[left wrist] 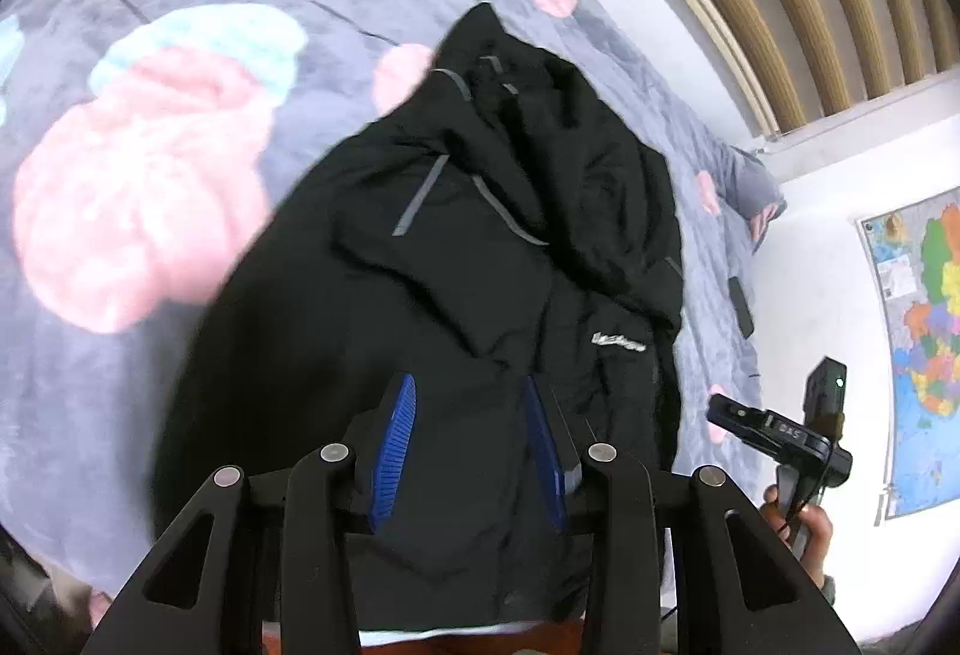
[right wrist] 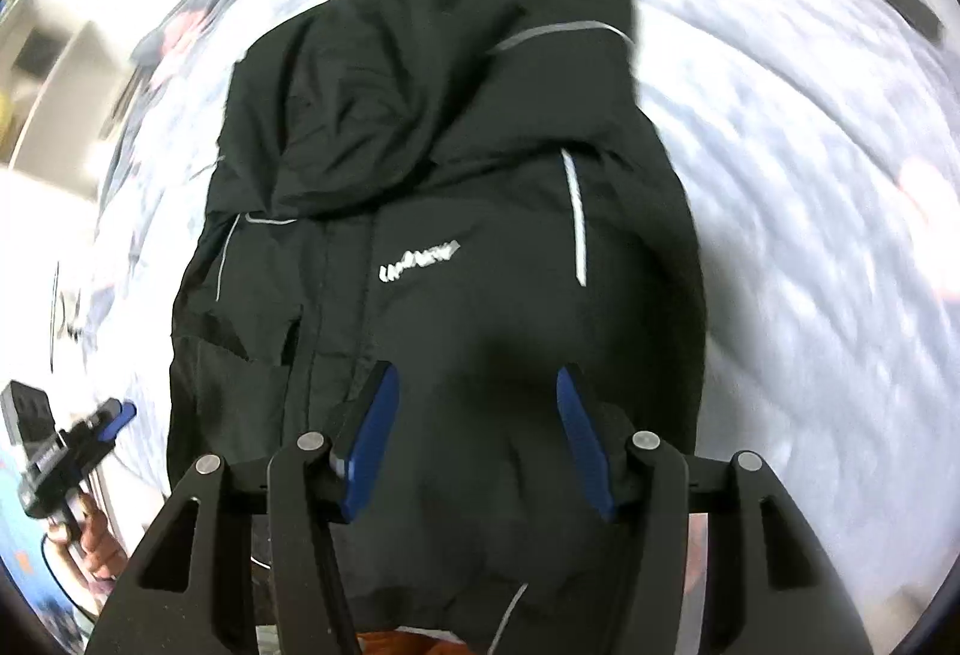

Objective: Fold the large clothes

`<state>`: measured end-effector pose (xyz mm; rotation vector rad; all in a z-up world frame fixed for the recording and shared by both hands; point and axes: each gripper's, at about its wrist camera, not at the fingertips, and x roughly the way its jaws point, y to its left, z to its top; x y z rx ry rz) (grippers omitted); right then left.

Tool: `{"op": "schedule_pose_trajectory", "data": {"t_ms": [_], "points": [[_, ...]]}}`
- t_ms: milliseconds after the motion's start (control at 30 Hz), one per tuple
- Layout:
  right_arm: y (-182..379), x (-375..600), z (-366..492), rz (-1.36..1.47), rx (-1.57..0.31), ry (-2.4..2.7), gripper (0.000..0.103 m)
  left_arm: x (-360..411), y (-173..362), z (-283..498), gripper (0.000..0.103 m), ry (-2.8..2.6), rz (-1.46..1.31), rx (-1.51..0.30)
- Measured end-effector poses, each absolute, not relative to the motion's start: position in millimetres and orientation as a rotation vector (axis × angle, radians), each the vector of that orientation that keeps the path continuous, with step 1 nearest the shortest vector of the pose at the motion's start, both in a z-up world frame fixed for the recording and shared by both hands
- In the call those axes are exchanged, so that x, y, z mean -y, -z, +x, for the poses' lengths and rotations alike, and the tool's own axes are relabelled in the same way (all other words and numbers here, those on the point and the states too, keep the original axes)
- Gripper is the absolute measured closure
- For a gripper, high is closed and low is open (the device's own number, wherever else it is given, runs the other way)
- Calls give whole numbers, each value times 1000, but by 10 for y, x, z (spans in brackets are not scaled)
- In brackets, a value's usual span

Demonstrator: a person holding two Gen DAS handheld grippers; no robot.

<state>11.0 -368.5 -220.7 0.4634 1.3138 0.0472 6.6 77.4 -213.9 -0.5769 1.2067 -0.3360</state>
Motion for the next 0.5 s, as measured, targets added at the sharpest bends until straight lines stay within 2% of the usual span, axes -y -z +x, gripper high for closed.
{"op": "schedule_pose_trajectory", "data": {"t_ms": [100,167,233,267,500], "points": [[2305,3705,-41,541,-1325,7,42,-962,2172,67,64,298,-507,-1247],[2354,3691,-132,572,-1333,36,42,-1063,2196,76,59,296,-476,-1266],[2382,3669,-216,584,-1334,68,41,-1180,2240,74,43,293,-456,-1290],[2399,3659,-272,592,-1335,87,39,-1260,2286,80,42,286,-455,-1305],[2504,3682,-701,657,-1348,197,38,-1563,2716,120,41,353,-528,-1444]]}}
